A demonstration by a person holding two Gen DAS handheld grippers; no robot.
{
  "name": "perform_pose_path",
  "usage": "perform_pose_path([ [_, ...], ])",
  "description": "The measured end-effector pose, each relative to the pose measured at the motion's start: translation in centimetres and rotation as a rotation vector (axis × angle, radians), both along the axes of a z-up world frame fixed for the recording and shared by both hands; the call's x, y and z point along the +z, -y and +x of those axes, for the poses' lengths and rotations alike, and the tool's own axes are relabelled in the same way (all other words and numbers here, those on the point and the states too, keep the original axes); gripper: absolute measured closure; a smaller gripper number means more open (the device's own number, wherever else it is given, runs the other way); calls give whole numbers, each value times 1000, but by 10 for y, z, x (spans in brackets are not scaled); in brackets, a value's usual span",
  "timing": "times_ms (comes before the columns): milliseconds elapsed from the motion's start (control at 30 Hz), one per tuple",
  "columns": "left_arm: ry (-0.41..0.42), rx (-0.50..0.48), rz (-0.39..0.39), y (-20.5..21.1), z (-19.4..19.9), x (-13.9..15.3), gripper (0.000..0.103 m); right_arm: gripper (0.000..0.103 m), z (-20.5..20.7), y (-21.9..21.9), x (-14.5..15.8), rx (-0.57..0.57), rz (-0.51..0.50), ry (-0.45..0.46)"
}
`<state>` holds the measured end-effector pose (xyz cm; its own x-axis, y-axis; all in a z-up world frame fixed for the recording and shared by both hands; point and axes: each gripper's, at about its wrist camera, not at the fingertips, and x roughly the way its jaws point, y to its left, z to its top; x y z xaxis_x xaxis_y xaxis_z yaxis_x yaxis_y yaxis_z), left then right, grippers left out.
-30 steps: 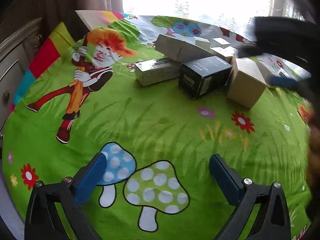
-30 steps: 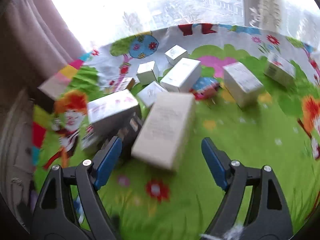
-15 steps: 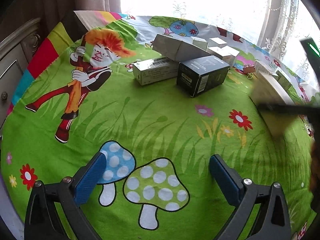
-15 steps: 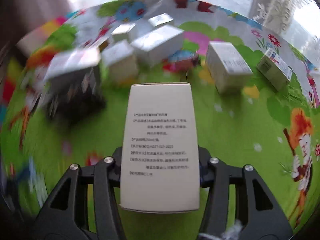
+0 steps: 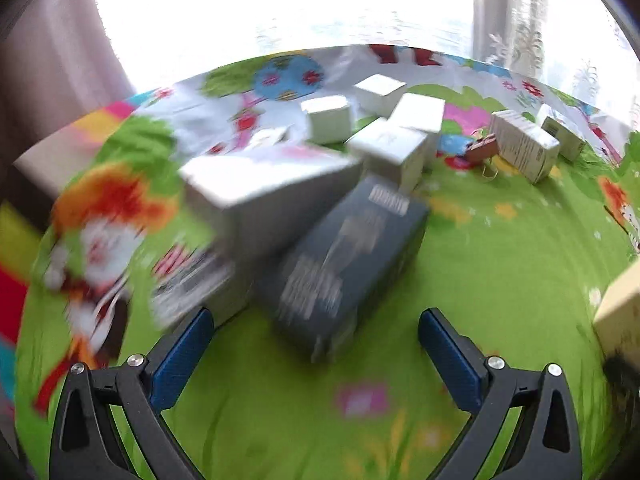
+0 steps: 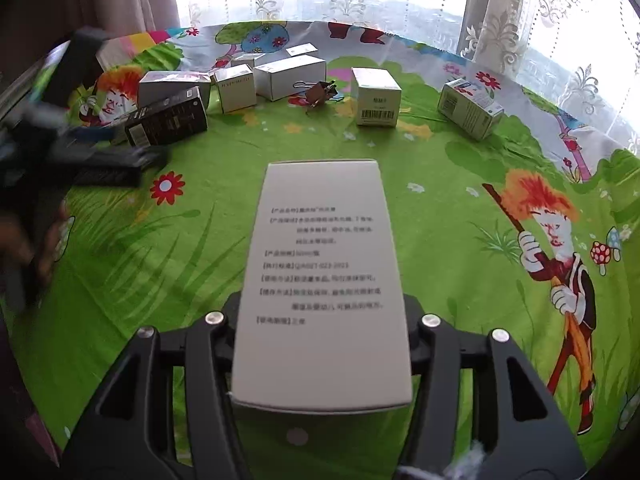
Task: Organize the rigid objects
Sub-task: 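Grasp the beige printed box with the right tool while the left grasps the black DORMI box, then lift both boxes and carry them to the purple storage box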
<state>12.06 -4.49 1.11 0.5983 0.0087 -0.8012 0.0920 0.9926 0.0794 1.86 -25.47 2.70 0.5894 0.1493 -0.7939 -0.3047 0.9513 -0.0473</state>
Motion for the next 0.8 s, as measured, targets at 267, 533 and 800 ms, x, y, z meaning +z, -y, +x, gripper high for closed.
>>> perform_pose_path([
  [267,14,-56,-178,26,-43,5,63,45,5,3,-3,1,22,-6],
  [533,8,-48,-218,41,-95,6,18,46,6,1,-3,-1,4,-1],
  [800,31,-56,-133,58,-66,4,50,45,5,1,-3,-2,6,-2],
])
